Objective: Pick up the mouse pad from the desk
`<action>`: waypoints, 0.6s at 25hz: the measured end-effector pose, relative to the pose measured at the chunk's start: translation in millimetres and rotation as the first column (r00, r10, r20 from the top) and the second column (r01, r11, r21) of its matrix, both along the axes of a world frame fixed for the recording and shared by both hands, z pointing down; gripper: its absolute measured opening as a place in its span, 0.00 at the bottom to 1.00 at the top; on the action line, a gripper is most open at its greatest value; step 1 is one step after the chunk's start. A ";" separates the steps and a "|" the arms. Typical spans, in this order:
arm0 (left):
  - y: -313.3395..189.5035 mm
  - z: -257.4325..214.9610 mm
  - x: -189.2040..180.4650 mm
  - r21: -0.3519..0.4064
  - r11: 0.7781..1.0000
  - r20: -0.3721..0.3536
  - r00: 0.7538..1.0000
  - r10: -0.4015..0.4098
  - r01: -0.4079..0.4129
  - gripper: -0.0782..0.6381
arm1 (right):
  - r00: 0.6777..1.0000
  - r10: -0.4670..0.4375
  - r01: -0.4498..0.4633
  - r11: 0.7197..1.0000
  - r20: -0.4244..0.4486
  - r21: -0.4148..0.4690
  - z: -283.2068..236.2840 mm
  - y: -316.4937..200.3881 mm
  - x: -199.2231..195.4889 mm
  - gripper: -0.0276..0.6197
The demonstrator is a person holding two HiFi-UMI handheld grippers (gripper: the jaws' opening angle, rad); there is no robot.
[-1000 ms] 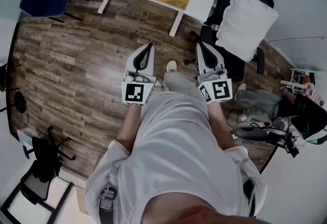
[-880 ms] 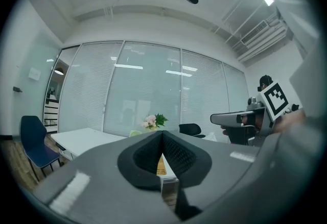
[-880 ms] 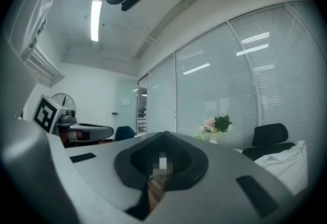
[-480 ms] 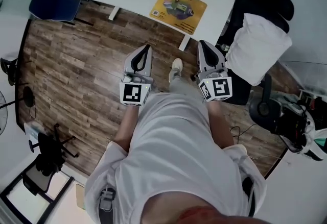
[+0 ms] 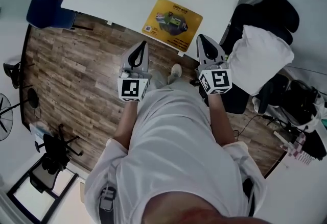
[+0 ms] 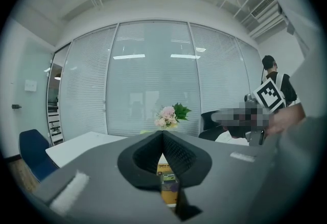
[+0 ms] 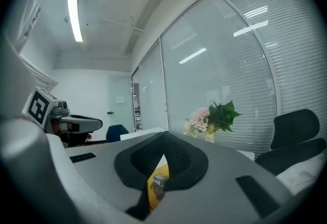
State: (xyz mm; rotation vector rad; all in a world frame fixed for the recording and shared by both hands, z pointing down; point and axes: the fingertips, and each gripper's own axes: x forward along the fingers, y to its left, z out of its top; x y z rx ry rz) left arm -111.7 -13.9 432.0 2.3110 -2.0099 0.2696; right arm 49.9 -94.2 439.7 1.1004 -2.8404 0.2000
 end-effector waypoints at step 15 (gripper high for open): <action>-108.0 40.3 -28.0 -0.083 0.993 0.009 0.996 0.084 -0.083 0.10 | 0.986 0.139 -0.147 0.985 -0.092 -0.086 51.8 -81.9 6.4 0.04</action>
